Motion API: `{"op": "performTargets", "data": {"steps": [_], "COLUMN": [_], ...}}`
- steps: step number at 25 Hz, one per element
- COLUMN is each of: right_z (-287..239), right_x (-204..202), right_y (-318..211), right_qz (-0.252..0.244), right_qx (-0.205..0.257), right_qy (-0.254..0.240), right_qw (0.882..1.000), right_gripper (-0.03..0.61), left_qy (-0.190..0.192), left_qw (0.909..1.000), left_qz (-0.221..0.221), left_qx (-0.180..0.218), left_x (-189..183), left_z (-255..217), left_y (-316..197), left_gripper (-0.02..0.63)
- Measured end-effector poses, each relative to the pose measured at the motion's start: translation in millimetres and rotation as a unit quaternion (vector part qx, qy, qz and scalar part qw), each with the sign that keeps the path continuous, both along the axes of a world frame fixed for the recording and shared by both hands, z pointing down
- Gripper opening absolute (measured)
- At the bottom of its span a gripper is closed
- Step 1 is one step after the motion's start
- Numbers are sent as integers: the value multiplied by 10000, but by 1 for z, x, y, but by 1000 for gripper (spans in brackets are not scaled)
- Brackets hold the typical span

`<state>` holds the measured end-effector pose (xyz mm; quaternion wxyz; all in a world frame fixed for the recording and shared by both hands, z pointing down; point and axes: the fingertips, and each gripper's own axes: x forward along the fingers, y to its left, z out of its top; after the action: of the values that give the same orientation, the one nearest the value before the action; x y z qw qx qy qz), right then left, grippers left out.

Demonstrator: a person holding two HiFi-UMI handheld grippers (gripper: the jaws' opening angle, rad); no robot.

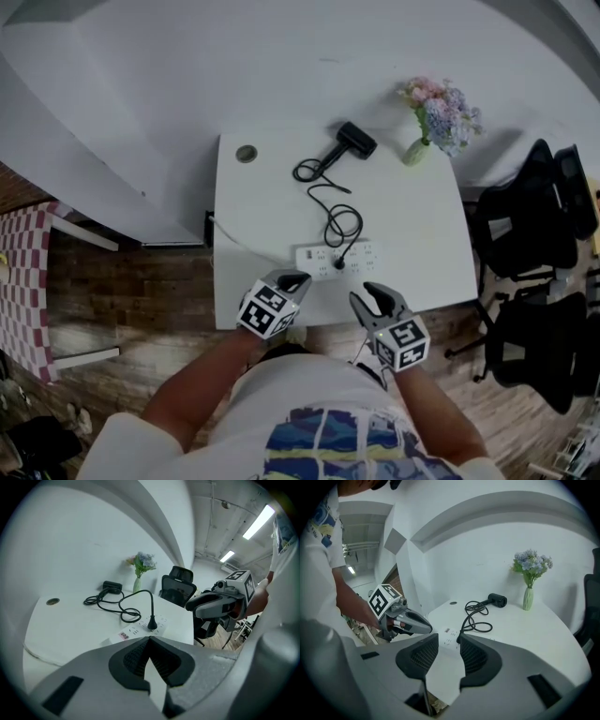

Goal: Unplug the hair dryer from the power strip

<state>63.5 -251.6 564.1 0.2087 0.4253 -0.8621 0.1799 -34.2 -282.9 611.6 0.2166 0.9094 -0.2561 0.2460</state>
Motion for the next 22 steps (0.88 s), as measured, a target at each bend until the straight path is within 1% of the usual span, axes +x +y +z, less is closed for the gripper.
{"op": "performTargets", "data": {"steps": [3, 8, 18, 22], "right_z": [8, 19, 46, 53], "right_x": [-3, -8, -15, -17], "right_y": [-14, -33, -57, -64], "right_qz": [-8, -19, 37, 70], "right_qx": [6, -149, -439, -565], "right_qy": [-1, 109, 133, 122], "right_qw": [10000, 9998, 9989, 9983], "right_gripper": [135, 140, 141, 141], "left_qy": [-146, -320, -438, -408], "left_qw": [9999, 9991, 9980, 9978], "left_qz": [78, 228, 438, 486], "left_qx": [-31, -130, -144, -189], "left_x": [0, 1, 3, 3], "left_z": [13, 26, 41, 41], "left_y": [-7, -15, -19, -19], "left_gripper": [2, 2, 2, 2]}}
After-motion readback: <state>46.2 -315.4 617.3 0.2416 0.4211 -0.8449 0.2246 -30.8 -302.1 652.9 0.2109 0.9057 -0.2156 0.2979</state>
